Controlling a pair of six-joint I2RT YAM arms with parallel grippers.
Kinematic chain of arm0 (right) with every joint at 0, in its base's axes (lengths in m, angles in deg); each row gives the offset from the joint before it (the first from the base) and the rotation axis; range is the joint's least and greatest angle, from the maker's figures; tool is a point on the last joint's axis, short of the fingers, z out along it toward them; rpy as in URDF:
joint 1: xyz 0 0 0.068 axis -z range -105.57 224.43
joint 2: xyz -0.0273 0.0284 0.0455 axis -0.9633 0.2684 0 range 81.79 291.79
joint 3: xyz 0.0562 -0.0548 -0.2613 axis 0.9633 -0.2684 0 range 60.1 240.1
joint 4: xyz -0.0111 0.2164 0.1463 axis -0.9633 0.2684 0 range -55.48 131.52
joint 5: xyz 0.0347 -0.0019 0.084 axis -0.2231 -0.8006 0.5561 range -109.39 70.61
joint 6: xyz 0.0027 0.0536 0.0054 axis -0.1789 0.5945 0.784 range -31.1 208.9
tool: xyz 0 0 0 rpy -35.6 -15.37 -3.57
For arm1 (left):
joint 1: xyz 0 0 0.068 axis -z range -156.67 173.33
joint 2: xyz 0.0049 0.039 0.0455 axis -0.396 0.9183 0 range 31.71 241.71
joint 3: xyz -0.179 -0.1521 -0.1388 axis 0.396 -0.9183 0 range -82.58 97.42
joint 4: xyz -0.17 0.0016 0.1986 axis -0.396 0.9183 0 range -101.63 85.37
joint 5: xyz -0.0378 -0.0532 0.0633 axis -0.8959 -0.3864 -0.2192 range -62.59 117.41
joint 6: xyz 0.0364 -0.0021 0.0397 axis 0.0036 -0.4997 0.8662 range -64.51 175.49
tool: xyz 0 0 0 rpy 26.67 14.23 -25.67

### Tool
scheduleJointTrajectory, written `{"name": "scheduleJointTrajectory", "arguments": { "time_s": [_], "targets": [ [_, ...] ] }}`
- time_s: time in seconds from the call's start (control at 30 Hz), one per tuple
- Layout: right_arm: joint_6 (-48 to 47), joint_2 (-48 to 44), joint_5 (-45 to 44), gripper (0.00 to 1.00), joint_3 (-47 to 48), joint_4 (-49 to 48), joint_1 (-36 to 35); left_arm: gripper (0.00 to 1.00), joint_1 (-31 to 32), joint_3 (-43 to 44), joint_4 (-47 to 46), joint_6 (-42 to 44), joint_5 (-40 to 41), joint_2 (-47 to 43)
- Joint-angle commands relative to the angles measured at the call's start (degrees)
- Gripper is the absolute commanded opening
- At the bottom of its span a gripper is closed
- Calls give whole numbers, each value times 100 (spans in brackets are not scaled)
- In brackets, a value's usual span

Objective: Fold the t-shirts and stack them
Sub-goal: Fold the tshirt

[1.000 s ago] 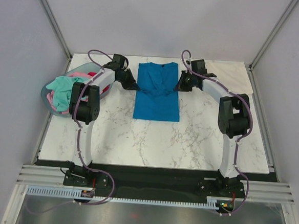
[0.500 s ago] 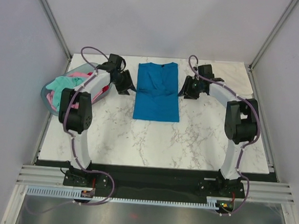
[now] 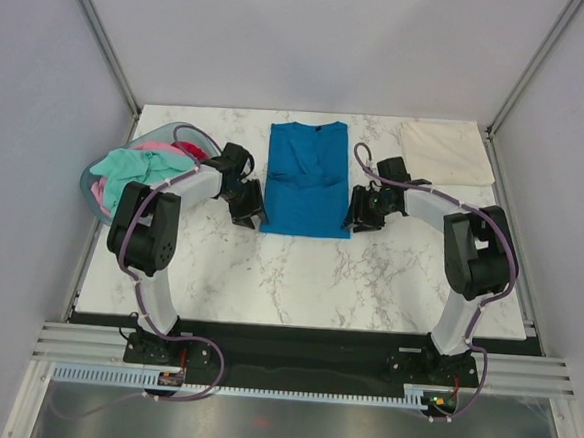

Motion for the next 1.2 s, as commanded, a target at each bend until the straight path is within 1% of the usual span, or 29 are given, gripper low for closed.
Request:
{"name": "scheduleJointTrajectory", "arguments": {
  "time_s": [0.0, 0.07, 0.13, 0.17, 0.2, 0.23, 0.27, 0.3, 0.33, 0.47, 0.57, 0.63, 0.67, 0.7, 0.73, 0.77, 0.8, 0.87, 0.93, 1.0, 1.1, 1.17],
  "targets": [
    [-173, -234, 10, 50, -269, -249, -119, 52, 115, -138, -251, 193, 97, 10],
    [-146, -226, 18, 48, -445, -355, -180, 48, 151, -208, -295, 175, 89, 54],
    [-120, -217, -60, 46, -577, -382, -242, 38, 177, -226, -312, 166, 37, 124],
    [-111, -234, -113, 41, -639, -399, -268, 34, 177, -243, -312, 166, -7, 176],
    [-85, -278, -209, 36, -700, -469, -277, 23, 195, -261, -330, 166, -25, 186],
    [-76, -348, -245, 29, -831, -504, -277, 18, 203, -279, -321, 175, -16, 186],
    [-85, -392, -289, 11, -885, -539, -277, 14, 212, -331, -330, 158, 45, 160],
    [-85, -480, -359, 4, -938, -583, -269, 4, 238, -358, -330, 149, 71, 81],
    [-59, -515, -386, 0, -1060, -610, -277, 2, 239, -445, -321, 140, 89, 46],
    [82, -893, -439, 0, -1482, -645, -347, 2, 335, -945, -312, 17, 124, -402],
    [266, -1471, -579, 0, -1965, -636, -514, 2, 484, -1499, -321, -53, 107, -876],
    [433, -1710, -614, 0, -2387, -645, -611, 5, 607, -1911, -330, -149, 124, -1254],
    [486, -1955, -675, 4, -2658, -637, -637, 13, 721, -2131, -330, -194, 107, -1430],
    [539, -2079, -676, 4, -2791, -636, -638, 20, 774, -2133, -312, -194, 72, -1518],
    [592, -2211, -746, 12, -2906, -610, -646, 26, 810, -2281, -321, -238, -15, -1589],
    [670, -2456, -772, 17, -3003, -584, -646, 33, 853, -2335, -295, -255, -25, -1685],
    [706, -2589, -781, 25, -3091, -540, -646, 35, 863, -2379, -277, -264, -16, -1782],
    [750, -2931, -878, 31, -3004, -295, -646, 38, 854, -2292, -198, -282, 141, -2037],
    [759, -3073, -957, 34, -2829, 12, -646, 39, 854, -1941, 30, -238, 404, -2125],
    [742, -3179, -1150, 35, -2470, 180, -646, 39, 854, -1556, 92, -194, 458, -2135],
    [619, -2978, -1344, 35, -1968, 286, -629, 38, 854, -1124, 13, -229, 388, -1977],
    [478, -2645, -1257, 28, -1643, 59, -646, 38, 854, -939, -136, -212, 318, -1697]
  ]
}}
